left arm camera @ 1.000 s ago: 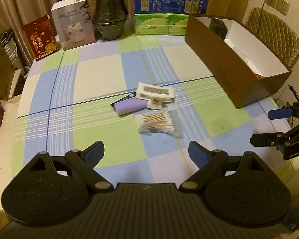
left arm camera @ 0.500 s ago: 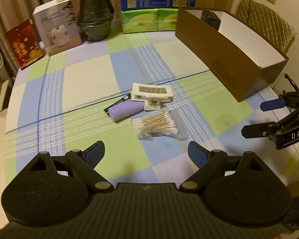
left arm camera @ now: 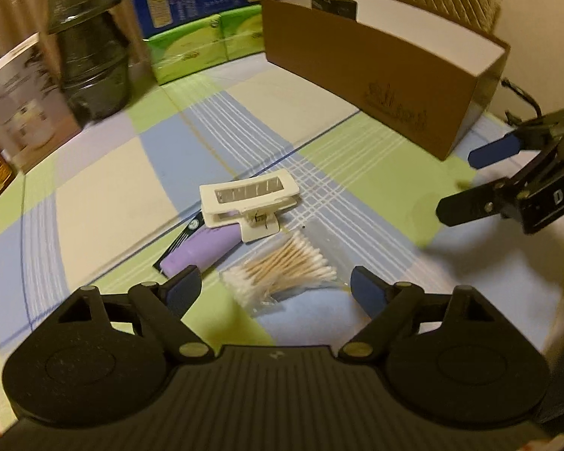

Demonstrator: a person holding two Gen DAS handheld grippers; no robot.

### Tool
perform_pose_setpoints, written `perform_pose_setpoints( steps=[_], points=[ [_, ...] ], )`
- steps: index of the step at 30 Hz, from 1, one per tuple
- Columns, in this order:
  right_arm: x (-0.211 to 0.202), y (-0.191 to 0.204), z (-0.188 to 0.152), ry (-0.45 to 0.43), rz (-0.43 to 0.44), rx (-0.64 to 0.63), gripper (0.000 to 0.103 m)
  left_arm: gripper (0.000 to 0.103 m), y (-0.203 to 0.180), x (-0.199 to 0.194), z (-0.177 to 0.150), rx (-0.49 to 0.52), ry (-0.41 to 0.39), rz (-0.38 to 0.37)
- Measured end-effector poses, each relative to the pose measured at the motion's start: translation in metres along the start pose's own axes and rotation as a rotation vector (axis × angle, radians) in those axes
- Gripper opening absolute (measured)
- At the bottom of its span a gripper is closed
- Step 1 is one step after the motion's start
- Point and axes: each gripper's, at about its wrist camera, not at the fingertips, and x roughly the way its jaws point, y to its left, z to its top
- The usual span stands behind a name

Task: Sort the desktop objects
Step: 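Grasp the cotton swab bag with the left tool while the right tool grasps the white clip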

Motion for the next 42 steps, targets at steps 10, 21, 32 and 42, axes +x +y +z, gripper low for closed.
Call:
perform_pose_setpoints(
  steps=[10, 21, 32, 42],
  points=[
    [0.009, -0.01, 0.002, 0.024, -0.023, 0.066, 0.101, 0.071, 0.014, 0.047, 0.007, 0.08, 0.085, -0.148],
    [0.015, -0.016, 0.001, 0.054, -0.045, 0.094, 0.101, 0.04, 0.01, 0.044, -0.001, 0.002, 0.17, -0.209],
    [0.016, -0.016, 0.002, 0.061, -0.051, 0.091, 0.101, 0.049, 0.0, 0.054, 0.016, -0.003, 0.164, -0.185],
    [0.021, -0.002, 0.002, 0.056, -0.015, 0.052, 0.101, 0.024, 0.018, 0.031, -0.009, -0.167, 0.153, -0.127]
  ],
)
